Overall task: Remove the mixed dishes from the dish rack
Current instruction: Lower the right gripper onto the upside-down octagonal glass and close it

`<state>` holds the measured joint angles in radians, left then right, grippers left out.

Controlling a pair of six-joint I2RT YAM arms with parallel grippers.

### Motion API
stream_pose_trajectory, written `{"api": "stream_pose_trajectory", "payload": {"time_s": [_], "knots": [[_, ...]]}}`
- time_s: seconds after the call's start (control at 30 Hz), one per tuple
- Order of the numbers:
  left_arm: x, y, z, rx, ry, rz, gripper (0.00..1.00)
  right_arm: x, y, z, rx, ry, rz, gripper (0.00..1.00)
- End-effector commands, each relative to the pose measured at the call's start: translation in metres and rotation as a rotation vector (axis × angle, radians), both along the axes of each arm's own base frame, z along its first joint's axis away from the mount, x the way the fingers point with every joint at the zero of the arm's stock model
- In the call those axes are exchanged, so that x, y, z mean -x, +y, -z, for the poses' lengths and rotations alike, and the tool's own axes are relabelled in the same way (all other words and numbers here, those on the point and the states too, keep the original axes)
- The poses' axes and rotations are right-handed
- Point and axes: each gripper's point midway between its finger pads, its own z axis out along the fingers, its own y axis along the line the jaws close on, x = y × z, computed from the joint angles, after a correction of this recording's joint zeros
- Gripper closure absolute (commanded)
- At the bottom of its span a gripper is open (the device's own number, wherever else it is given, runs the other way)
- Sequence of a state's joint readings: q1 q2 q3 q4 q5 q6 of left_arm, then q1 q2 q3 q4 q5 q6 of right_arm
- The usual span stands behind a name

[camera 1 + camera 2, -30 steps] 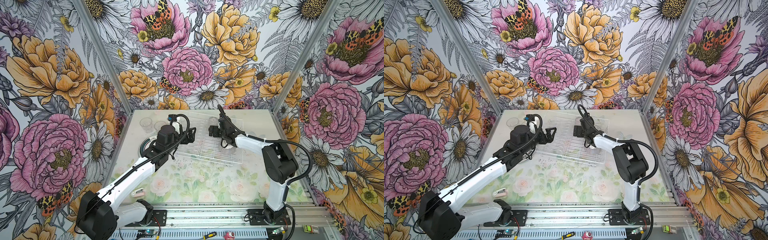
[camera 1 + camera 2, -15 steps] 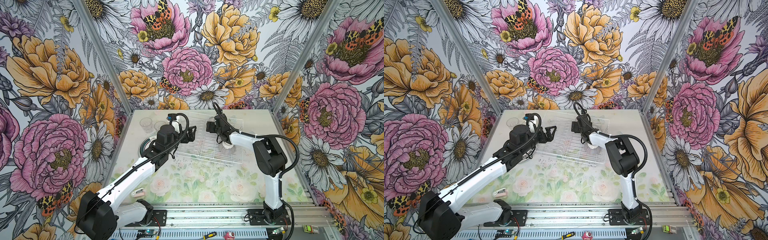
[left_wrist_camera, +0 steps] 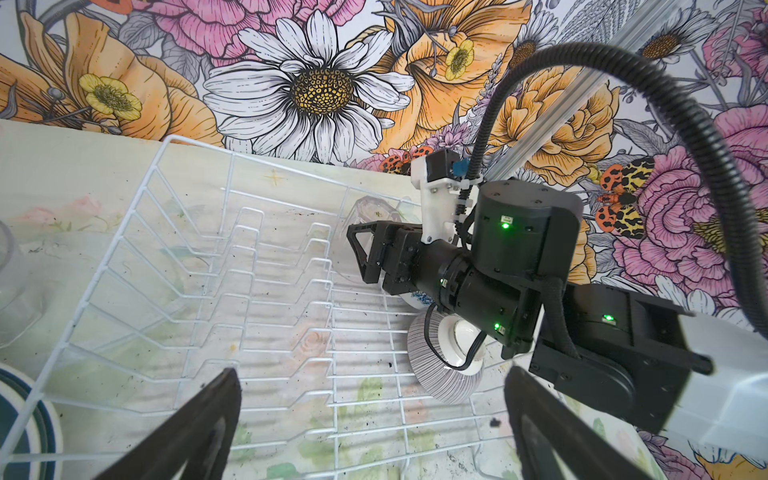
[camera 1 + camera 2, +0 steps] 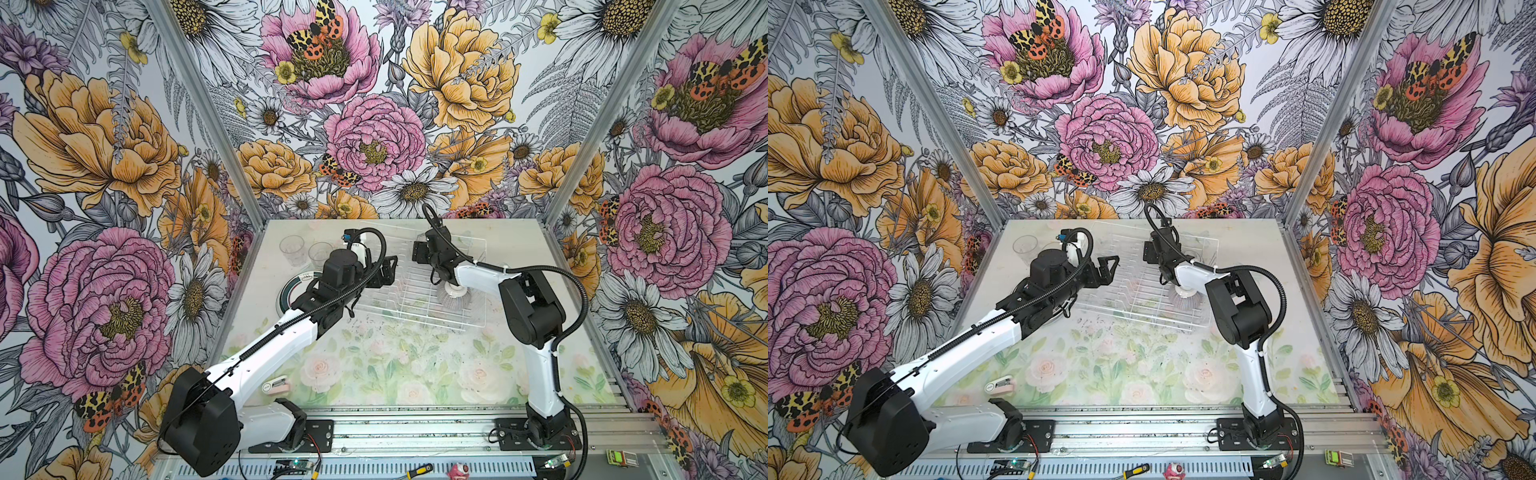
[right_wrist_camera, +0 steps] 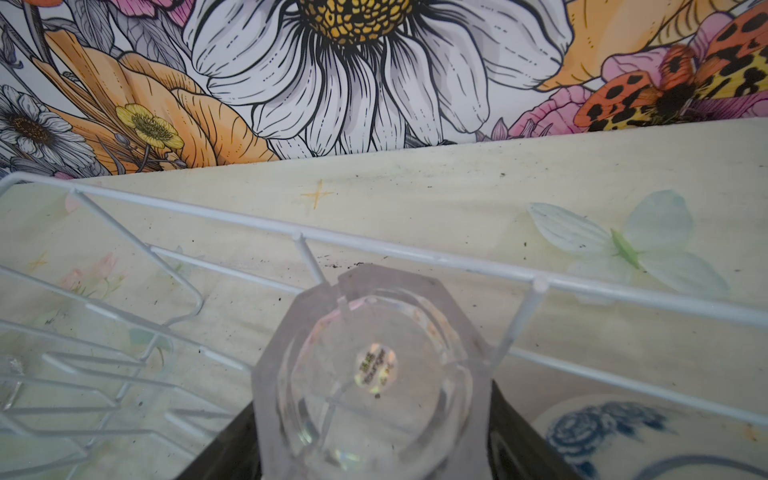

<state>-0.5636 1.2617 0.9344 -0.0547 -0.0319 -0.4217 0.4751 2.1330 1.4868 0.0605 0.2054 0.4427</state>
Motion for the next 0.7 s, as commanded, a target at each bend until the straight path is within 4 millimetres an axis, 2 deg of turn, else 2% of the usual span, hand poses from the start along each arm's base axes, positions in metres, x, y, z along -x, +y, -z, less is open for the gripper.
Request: {"api": "stream_pose_trajectory", "payload": {"time_s": [0.0,0.2,0.67], "knots": [[-0.002,-0.011,-0.015,0.033,-0.010,0.026,0.02,-0.010,-0.004,0.002,0.000,-0.001,0.009,0.26],[-0.005,-0.013,-0.010,0.023,0.000,0.024,0.01,-0.014,-0.010,0.020,0.008,0.056,0.000,0.28],[-0.016,-0.018,-0.002,0.004,0.022,0.017,0.01,-0.022,-0.012,0.028,-0.028,0.099,-0.037,0.10]]}}
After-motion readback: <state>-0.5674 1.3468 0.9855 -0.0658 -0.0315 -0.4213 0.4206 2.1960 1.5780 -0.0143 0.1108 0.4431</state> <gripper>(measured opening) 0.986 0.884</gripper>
